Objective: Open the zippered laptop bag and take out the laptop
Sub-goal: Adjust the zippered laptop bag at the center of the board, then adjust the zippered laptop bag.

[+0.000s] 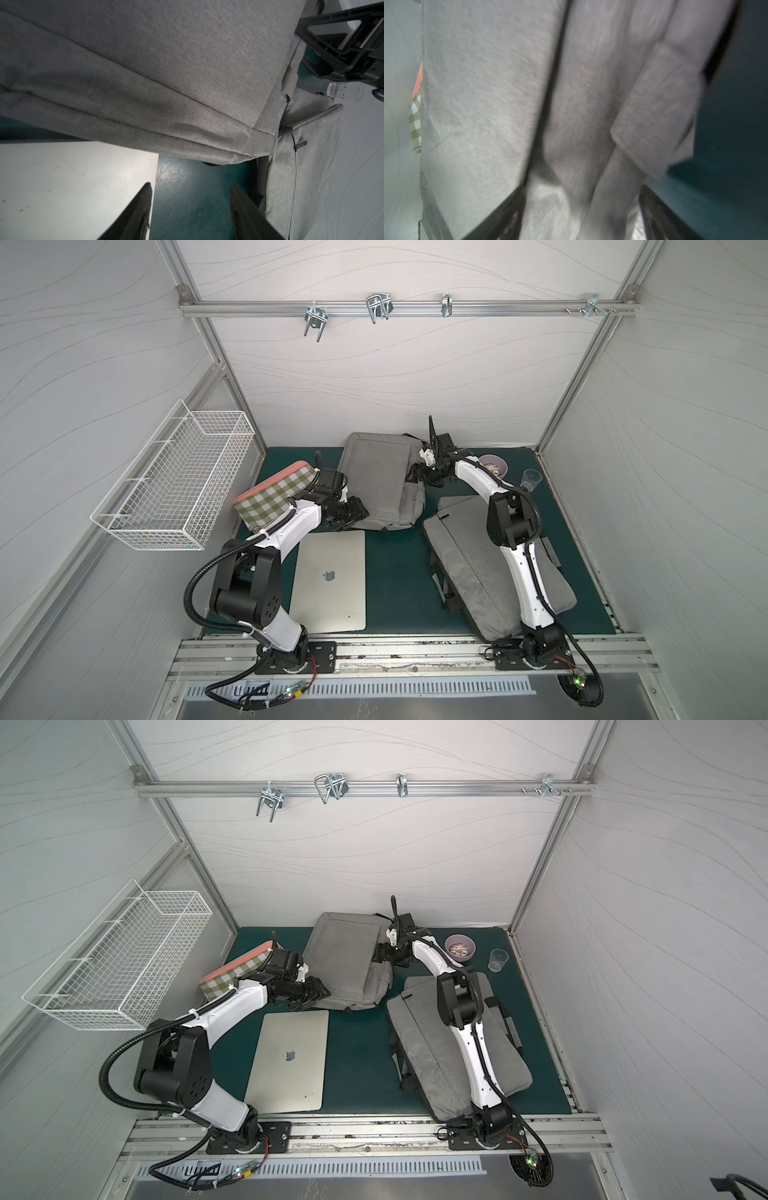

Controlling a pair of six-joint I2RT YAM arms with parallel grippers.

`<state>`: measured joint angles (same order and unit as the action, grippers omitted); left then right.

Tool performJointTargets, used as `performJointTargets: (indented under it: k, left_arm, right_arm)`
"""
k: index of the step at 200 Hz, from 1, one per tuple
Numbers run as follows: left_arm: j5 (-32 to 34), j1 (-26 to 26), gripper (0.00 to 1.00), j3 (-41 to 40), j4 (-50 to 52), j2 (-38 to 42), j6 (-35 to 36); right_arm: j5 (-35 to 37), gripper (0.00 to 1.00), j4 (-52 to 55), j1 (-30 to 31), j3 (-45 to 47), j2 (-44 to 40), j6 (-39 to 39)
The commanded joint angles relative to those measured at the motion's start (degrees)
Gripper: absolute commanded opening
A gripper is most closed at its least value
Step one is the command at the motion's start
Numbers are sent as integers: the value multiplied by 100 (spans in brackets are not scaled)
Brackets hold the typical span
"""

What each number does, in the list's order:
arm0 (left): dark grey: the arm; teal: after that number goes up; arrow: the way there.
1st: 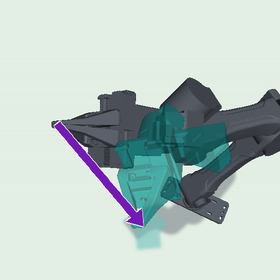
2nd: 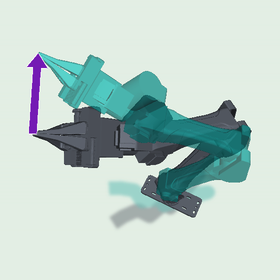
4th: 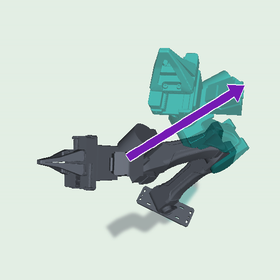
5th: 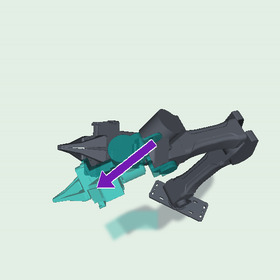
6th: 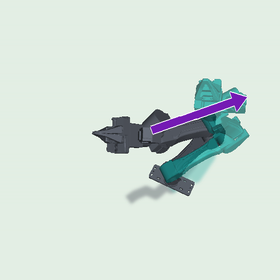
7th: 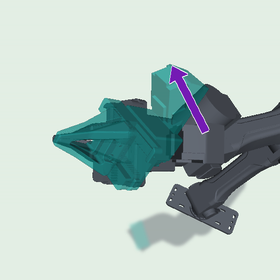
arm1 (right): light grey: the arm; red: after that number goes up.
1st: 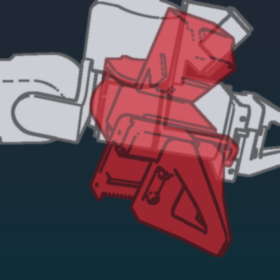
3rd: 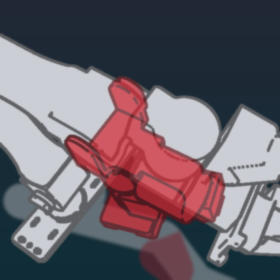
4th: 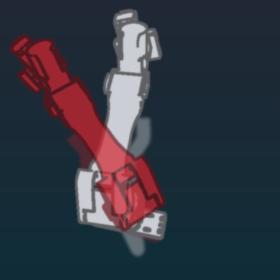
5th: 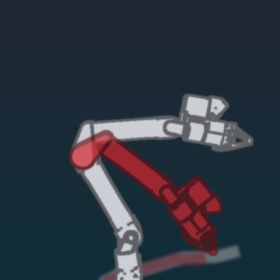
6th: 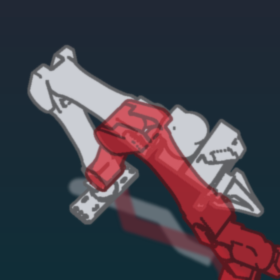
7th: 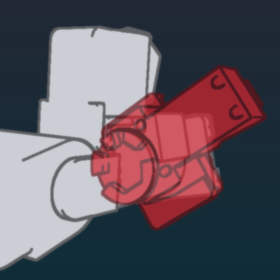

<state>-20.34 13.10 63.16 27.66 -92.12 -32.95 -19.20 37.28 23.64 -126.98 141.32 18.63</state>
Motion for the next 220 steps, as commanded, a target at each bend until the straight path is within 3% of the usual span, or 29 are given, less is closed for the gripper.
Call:
performJointTargets:
  k: [1,18,68,110,145,183,220]
  left_arm:
    - [30,-57,60,106,-355,-265,56]
    - [51,-116,60,211,-445,-386,92]
    - [107,-238,61,742,-229,-649,426]
    - [160,-277,62,930,55,-450,748]
    - [-185,-224,63,985,50,-98,619]
    - [-310,447,63,600,-271,295,126]
    - [-322,1311,63,92,-1120,317,-629]
  right_arm:
    - [275,93,-265,-141,8,-882,-155]
    - [360,99,-318,-248,323,-1275,-257]
    - [536,99,-442,-535,1987,-2798,-303]
    - [693,99,-295,-615,3713,-4274,-6]
    - [1276,99,177,-639,4923,-5393,213]
    - [1881,99,591,-679,5917,-6300,489]
    - [1934,99,552,-781,6634,-6978,468]
